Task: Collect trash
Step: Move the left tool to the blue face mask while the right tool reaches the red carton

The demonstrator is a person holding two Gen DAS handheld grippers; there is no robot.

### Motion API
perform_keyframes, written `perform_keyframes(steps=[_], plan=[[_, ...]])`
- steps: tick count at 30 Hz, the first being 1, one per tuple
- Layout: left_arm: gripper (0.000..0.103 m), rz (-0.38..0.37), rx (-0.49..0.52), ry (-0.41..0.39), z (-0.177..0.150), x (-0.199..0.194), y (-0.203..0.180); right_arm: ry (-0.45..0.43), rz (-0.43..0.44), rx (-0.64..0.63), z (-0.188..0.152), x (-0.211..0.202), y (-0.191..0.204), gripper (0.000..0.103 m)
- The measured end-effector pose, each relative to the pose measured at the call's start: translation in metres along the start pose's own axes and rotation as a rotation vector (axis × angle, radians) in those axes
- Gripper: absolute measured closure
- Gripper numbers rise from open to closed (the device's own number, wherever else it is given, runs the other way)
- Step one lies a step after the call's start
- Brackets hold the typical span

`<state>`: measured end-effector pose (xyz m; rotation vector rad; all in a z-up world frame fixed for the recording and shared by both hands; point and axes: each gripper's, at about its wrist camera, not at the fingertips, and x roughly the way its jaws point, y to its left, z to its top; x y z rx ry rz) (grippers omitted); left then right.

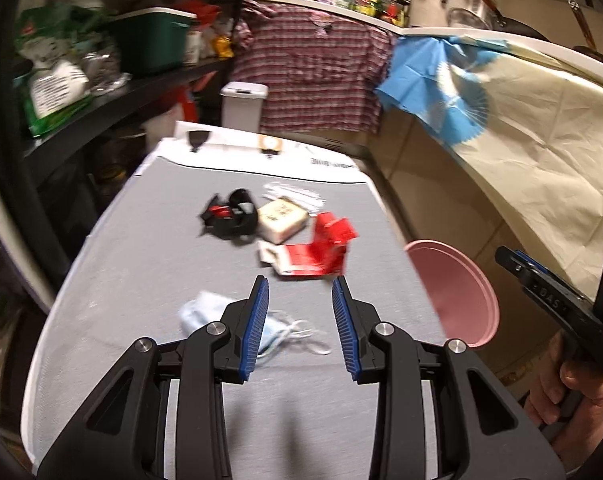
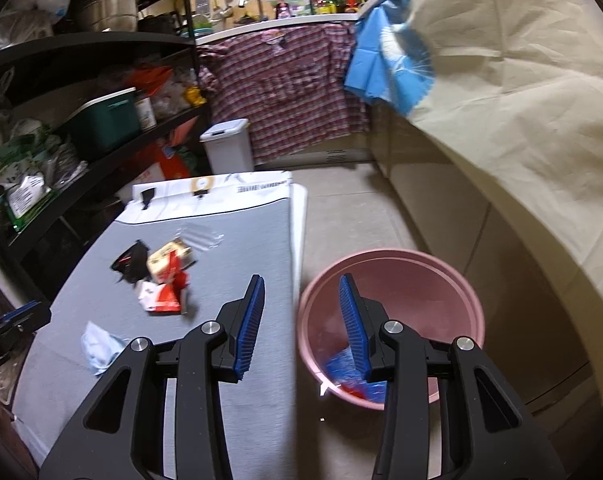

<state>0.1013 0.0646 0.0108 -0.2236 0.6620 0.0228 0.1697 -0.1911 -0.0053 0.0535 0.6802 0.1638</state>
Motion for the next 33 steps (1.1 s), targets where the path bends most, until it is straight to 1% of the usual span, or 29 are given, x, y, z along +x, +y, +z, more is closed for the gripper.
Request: perform_keyframes(steps=[7, 10, 13, 15, 18, 24, 27, 28, 30, 33], plan=[[0.07, 0.091, -0.03, -0.04, -0.021, -0.001, 0.038, 0.009, 0.045, -0.057, -0.014, 0.01, 0.034, 0.065], [0.07, 0.11, -0.057, -0.026, -0.025, 0.01, 0.049, 0.021, 0.06, -0.063, -0.017, 0.017, 0.044, 0.065], [0.07, 0.098, -0.097, 0.013, -0.03, 0.024, 0.057, 0.041, 0.073, -0.071, -0.021, 0.028, 0.053, 0.065], [0.07, 0.084, -0.154, 0.048, -0.032, 0.036, 0.066, 0.053, 0.081, -0.087, -0.023, 0.036, 0.062, 0.065], [0.07, 0.086, -0.196, 0.071, -0.036, 0.048, 0.074, 0.055, 0.086, -0.094, -0.024, 0.046, 0.071, 0.064], [0.07, 0.082, -0.195, 0.106, -0.041, 0.069, 0.072, 0.088, 0.106, -0.094, -0.025, 0.073, 0.085, 0.061], [0.07, 0.099, -0.208, 0.132, -0.042, 0.077, 0.075, 0.106, 0.115, -0.096, -0.024, 0.086, 0.092, 0.054], [0.07, 0.103, -0.215, 0.14, -0.043, 0.079, 0.076, 0.116, 0.119, -0.097, -0.025, 0.09, 0.093, 0.048], [0.07, 0.092, -0.242, 0.157, -0.045, 0.085, 0.079, 0.129, 0.124, -0.097, -0.024, 0.101, 0.097, 0.047], [0.07, 0.094, -0.23, 0.163, -0.045, 0.089, 0.077, 0.138, 0.129, -0.103, -0.023, 0.114, 0.103, 0.047]])
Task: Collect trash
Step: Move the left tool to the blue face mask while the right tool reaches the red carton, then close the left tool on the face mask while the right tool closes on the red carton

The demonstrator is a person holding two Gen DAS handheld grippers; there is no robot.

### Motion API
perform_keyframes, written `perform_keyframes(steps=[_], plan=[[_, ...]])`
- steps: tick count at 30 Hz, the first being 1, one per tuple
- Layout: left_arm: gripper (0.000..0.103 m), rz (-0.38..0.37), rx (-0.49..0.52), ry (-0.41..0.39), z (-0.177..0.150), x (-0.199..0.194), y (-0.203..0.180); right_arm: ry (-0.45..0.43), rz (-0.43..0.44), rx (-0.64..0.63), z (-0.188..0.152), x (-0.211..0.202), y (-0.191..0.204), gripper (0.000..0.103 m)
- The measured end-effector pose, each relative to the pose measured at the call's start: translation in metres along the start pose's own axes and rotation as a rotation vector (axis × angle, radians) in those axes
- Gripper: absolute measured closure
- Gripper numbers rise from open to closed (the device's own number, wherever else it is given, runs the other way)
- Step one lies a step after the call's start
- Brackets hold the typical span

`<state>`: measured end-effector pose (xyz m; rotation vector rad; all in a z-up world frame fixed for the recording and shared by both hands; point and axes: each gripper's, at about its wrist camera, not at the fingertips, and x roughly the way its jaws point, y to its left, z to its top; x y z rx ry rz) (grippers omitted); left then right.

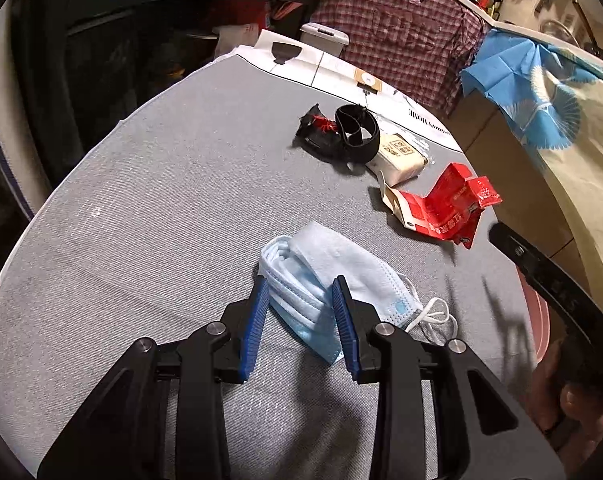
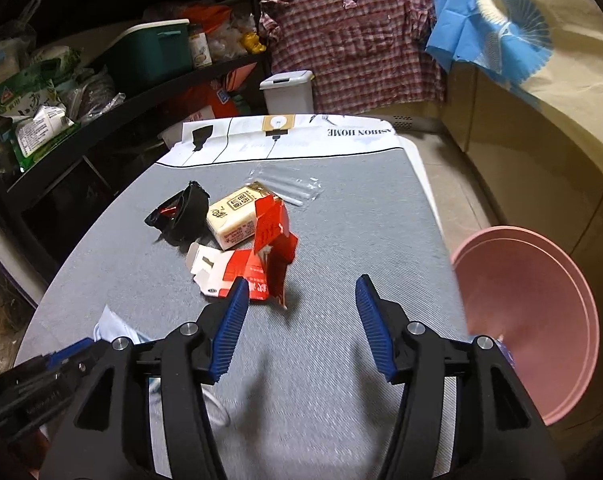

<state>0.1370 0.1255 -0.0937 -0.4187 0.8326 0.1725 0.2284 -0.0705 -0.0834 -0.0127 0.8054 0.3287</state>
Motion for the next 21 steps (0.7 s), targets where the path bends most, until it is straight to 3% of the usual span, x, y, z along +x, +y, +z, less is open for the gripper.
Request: perform_keyframes(steps=[13, 15, 21], plan=[[0.07, -0.001, 0.021, 0.028, 0.001, 0.009, -0.005, 0.038, 0.017, -0.002, 0.008, 0.035, 0.007, 0.048], [0.071, 0.003, 0.029, 0.029, 0.001, 0.01, -0.006, 0.039, 0.017, -0.004, 0.008, 0.036, 0.007, 0.052], [0.083, 0.025, 0.041, 0.035, 0.002, 0.011, -0.006, 0.058, 0.018, -0.005, 0.007, 0.039, 0.006, 0.075]])
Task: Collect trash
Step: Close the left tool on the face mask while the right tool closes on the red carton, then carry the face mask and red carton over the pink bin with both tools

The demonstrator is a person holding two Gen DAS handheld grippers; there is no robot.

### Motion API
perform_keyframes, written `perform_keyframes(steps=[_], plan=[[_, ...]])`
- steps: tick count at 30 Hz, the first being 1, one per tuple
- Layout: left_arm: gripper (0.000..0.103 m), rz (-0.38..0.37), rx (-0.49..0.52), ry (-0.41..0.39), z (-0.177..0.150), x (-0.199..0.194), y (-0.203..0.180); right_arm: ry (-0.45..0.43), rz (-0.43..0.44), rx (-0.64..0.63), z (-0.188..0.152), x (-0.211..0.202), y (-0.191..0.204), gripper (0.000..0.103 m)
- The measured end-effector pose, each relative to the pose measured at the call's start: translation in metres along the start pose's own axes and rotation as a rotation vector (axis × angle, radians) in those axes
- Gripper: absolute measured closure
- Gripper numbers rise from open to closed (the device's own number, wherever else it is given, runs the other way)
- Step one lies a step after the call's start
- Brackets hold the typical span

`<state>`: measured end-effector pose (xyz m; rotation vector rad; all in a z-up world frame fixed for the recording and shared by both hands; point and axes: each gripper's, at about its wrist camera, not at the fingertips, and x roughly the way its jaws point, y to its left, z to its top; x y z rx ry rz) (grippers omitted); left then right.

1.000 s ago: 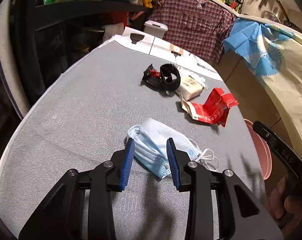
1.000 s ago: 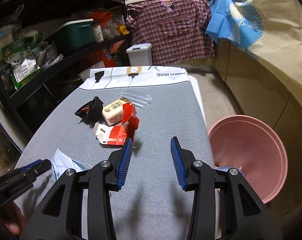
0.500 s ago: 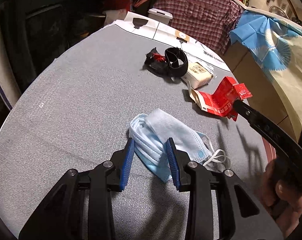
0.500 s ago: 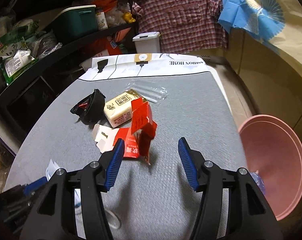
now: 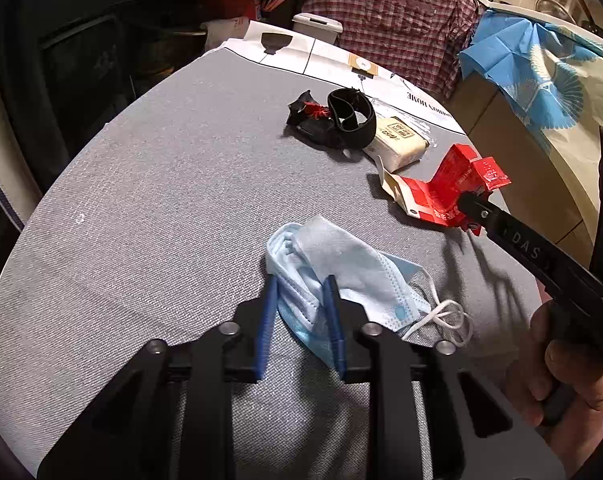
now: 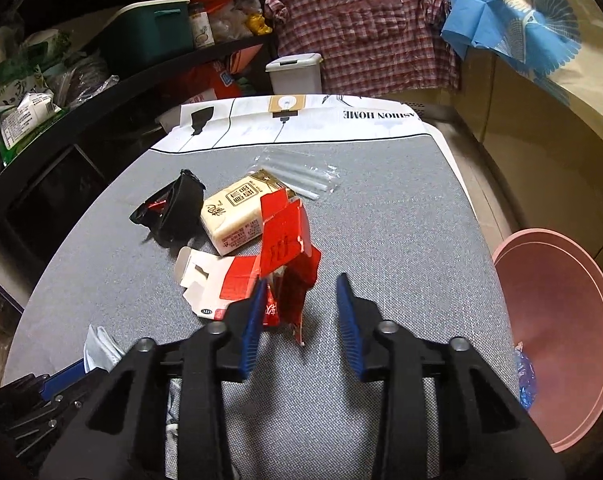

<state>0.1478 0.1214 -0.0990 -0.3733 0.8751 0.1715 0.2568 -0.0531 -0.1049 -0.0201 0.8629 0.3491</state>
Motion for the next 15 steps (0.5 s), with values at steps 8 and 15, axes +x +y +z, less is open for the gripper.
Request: perform_keyframes(steps=[8, 15], plan=[[0.097, 0.025, 0.002, -0.01, 0.001, -0.005, 0.004, -0.005, -0.01, -0.009, 0.0, -0.006, 0.0, 0.084], [0.098, 0.042, 0.023, -0.053, 0.001, -0.02, 0.006, -0.021, -0.04, -0.043, -0.004, -0.03, 0.001, 0.084]])
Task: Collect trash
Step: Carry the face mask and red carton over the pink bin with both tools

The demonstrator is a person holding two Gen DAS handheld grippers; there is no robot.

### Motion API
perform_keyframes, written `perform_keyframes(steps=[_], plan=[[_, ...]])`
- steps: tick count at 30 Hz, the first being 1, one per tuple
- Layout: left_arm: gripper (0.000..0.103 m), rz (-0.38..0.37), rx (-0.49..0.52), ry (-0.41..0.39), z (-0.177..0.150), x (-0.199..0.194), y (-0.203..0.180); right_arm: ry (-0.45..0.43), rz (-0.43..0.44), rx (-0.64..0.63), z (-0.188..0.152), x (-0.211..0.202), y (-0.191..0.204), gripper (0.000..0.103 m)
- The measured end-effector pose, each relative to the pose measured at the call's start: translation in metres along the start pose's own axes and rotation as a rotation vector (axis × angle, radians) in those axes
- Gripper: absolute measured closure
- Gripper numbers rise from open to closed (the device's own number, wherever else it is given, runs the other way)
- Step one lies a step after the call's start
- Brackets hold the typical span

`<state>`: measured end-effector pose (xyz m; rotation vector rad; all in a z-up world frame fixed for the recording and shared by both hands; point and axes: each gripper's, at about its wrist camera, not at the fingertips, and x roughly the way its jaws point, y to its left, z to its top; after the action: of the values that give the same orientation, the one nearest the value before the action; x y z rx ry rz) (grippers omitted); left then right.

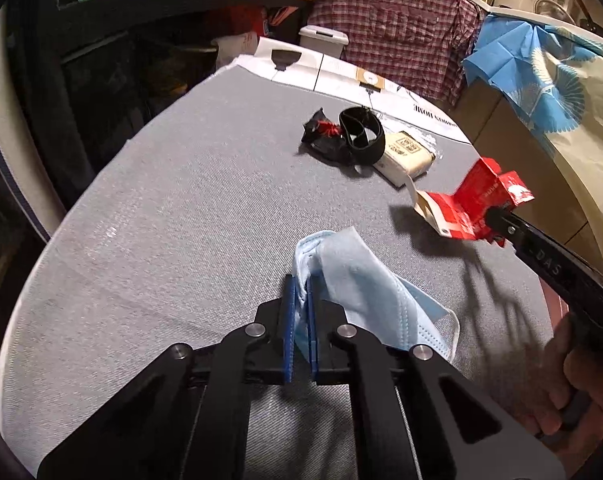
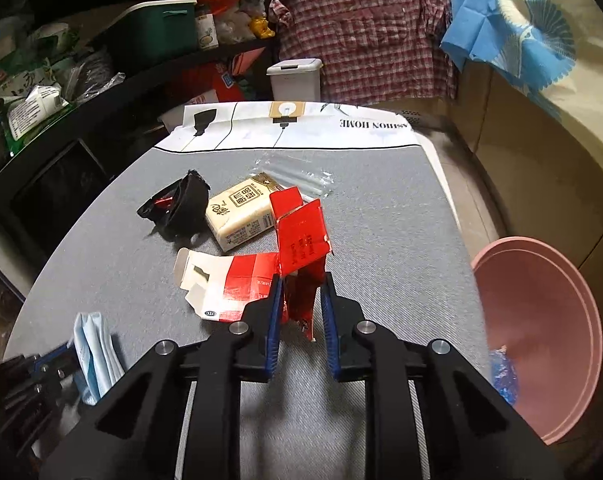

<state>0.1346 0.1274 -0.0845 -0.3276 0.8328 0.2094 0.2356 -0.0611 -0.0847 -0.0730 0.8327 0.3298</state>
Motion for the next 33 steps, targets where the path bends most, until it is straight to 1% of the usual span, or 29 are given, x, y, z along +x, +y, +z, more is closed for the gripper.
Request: perform_keyframes(steps=[8, 18, 27, 33], plan=[[0.098, 0.007, 0.012, -0.042, -0.001, -0.018, 0.003, -0.014, -0.036, 0.01, -0.004, -0.035, -0.018, 0.084], [0.098, 0.011, 0.062, -0.082, -0.008, -0.041, -0.002, -0.03, -0.074, 0.004, -0.014, -0.077, -0.036, 0.084], [0.098, 0.008, 0.094, -0.094, -0.011, -0.057, -0.008, -0.055, -0.096, 0.001, -0.018, -0.111, -0.051, 0.085], [0.098, 0.013, 0.106, -0.103, -0.005, -0.065, -0.011, -0.077, -0.111, 0.019, -0.018, -0.135, -0.068, 0.085]])
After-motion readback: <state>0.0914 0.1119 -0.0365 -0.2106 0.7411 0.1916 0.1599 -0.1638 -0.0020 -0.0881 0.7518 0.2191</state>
